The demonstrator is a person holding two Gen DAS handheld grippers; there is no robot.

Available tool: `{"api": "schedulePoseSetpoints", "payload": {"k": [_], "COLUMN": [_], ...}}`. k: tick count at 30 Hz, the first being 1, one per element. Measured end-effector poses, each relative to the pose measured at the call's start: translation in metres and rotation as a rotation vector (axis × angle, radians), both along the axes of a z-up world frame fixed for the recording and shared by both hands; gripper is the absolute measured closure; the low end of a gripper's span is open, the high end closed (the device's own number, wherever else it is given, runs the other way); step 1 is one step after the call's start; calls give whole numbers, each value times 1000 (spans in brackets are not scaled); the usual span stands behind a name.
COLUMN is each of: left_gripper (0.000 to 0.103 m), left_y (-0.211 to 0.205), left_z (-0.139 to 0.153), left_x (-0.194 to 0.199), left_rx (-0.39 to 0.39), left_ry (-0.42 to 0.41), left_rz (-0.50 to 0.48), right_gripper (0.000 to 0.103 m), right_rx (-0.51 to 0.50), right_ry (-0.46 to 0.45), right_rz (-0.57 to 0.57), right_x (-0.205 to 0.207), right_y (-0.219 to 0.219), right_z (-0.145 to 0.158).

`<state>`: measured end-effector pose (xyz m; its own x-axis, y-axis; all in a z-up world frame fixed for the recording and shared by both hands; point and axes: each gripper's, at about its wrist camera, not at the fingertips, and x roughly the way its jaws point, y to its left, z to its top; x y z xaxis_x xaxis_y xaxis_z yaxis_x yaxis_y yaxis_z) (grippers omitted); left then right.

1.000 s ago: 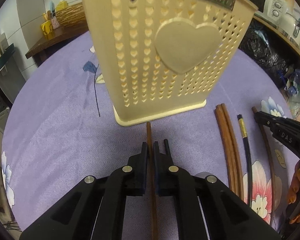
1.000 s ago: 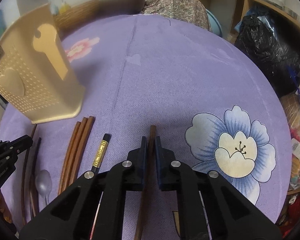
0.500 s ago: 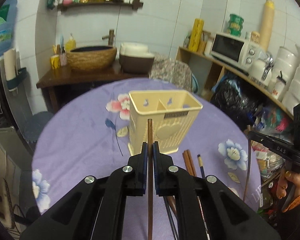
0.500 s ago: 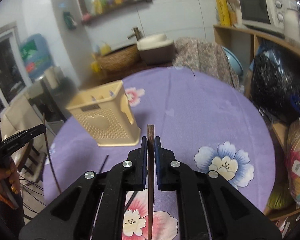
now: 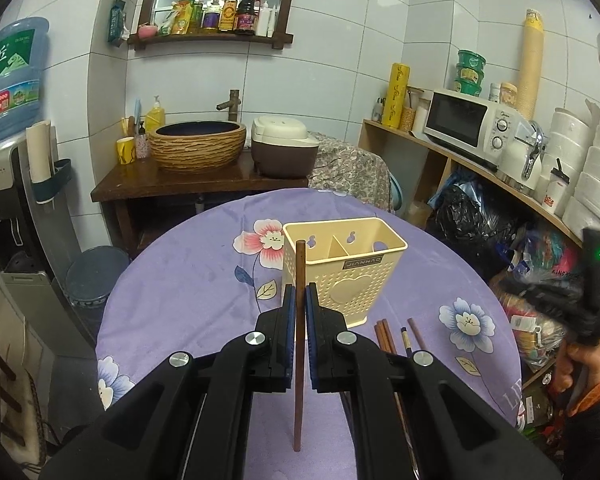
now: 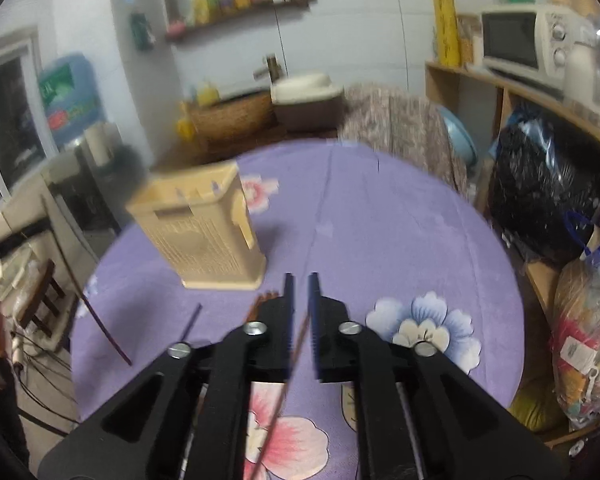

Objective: Organize utensils

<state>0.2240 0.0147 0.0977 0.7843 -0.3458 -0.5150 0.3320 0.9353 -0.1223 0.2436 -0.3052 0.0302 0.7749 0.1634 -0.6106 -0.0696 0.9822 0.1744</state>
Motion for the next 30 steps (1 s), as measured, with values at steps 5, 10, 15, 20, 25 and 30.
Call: {"api": "schedulePoseSetpoints", "payload": {"k": [5, 10, 15, 20, 25, 30], "left_gripper": [97, 97, 97, 97, 97, 97], "left_y": [2, 2, 2, -1, -3, -3], "left_z": [1, 1, 2, 4, 4, 3], "left_x": [-1, -2, -1, -1, 1, 3], "left_rx": [-2, -4, -5, -1, 0, 0], "left_ry": [-1, -2, -1, 0, 1, 3], "left_rz": [-2, -1, 1, -3, 0, 2], "right_gripper": [54, 66, 73, 79, 92, 95], "right_rx": [14, -38, -74, -113, -147, -111], "right_ry": [137, 246, 275, 273, 280, 275], "right_rz": [-18, -29, -37, -78, -103, -86], "right_x": [29, 45, 52, 76, 101, 105], "right_y": [10, 32, 44, 50, 54, 52], "right_z": [-64, -105, -119, -118, -116, -117]}}
